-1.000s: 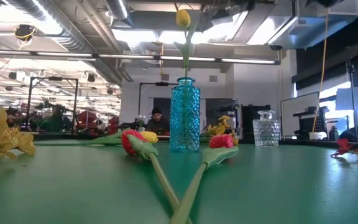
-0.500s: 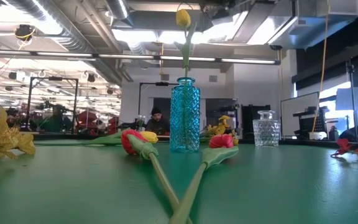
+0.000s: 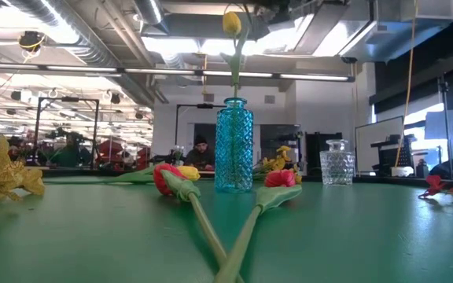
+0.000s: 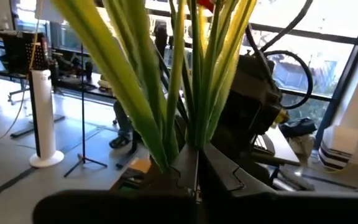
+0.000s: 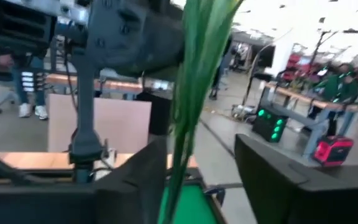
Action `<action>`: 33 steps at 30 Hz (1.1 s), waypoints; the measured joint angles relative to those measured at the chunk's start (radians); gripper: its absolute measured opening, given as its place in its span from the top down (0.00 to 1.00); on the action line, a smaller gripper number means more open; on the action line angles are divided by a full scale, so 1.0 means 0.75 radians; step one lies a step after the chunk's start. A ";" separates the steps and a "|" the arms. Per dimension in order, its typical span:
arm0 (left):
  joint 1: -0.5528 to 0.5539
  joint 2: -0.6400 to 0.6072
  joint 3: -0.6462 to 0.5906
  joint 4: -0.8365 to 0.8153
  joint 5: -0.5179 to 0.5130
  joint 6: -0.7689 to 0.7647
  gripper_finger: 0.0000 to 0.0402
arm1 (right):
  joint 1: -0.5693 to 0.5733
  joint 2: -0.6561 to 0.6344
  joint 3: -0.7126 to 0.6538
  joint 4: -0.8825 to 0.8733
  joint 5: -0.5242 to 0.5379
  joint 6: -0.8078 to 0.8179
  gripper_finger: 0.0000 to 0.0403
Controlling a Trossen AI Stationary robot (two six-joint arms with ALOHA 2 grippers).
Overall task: Sort flowers into vase by color
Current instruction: Put the red flower into the transparent vase
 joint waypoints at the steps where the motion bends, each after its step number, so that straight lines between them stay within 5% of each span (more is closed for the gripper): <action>1: 0.000 0.004 0.000 -0.001 0.005 0.000 1.00 | 0.000 0.006 0.000 -0.007 -0.002 0.008 0.59; 13: -0.012 0.015 0.000 -0.004 0.008 0.002 1.00 | 0.001 -0.003 0.000 -0.085 -0.004 0.013 0.97; 20: -0.005 0.011 0.000 -0.052 -0.110 0.008 0.98 | 0.000 -0.053 -0.001 -0.176 0.091 0.002 0.97; 33: -0.004 -0.090 0.000 -0.236 -0.260 0.124 0.64 | -0.132 -0.240 -0.041 -0.344 0.201 -0.013 0.99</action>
